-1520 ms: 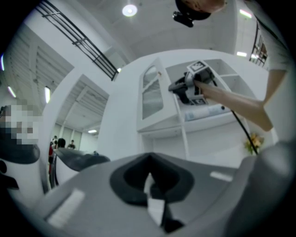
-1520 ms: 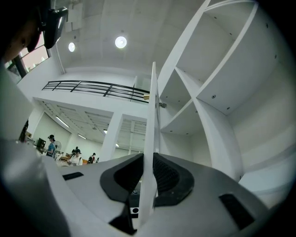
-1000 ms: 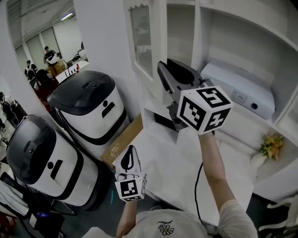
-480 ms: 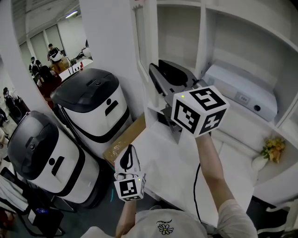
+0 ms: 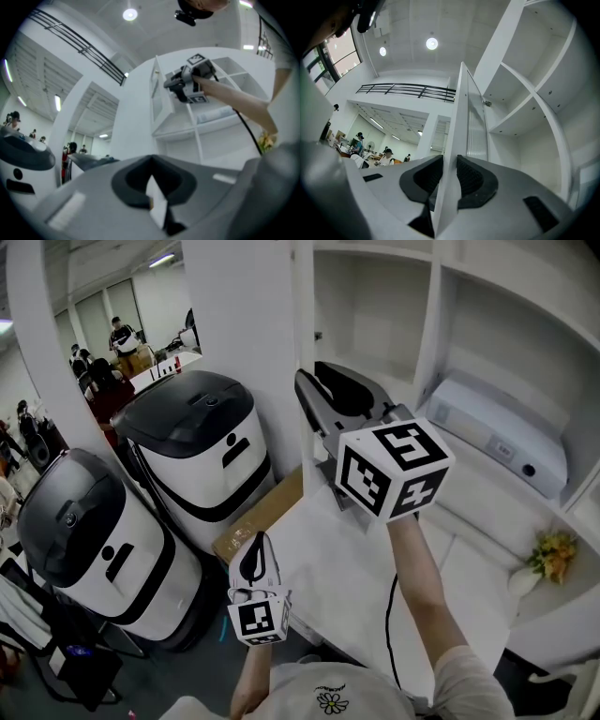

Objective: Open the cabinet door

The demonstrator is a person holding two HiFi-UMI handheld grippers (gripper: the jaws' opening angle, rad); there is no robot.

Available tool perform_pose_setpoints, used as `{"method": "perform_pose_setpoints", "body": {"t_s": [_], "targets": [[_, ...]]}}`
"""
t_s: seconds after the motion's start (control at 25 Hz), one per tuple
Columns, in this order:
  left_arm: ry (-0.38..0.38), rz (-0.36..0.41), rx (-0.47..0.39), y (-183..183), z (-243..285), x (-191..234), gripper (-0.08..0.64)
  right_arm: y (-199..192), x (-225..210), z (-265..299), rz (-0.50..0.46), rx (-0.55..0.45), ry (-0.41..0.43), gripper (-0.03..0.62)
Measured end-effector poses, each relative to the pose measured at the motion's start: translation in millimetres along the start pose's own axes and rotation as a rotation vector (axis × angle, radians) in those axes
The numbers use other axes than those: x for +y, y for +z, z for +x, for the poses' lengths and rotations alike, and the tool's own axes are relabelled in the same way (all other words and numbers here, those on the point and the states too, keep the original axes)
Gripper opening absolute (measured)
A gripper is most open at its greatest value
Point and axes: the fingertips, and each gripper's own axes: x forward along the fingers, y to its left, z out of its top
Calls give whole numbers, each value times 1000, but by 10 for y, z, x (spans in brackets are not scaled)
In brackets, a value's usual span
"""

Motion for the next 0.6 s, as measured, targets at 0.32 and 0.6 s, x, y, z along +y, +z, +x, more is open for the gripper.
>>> {"method": "perform_pose_setpoints", "body": {"t_s": [0.32, 0.6], "targets": [[69, 18, -4, 39, -157, 232, 6, -35, 326, 261, -58, 14, 0, 101], [160, 15, 12, -3, -355, 549, 6, -79, 548, 508, -94, 22, 5, 103]]}}
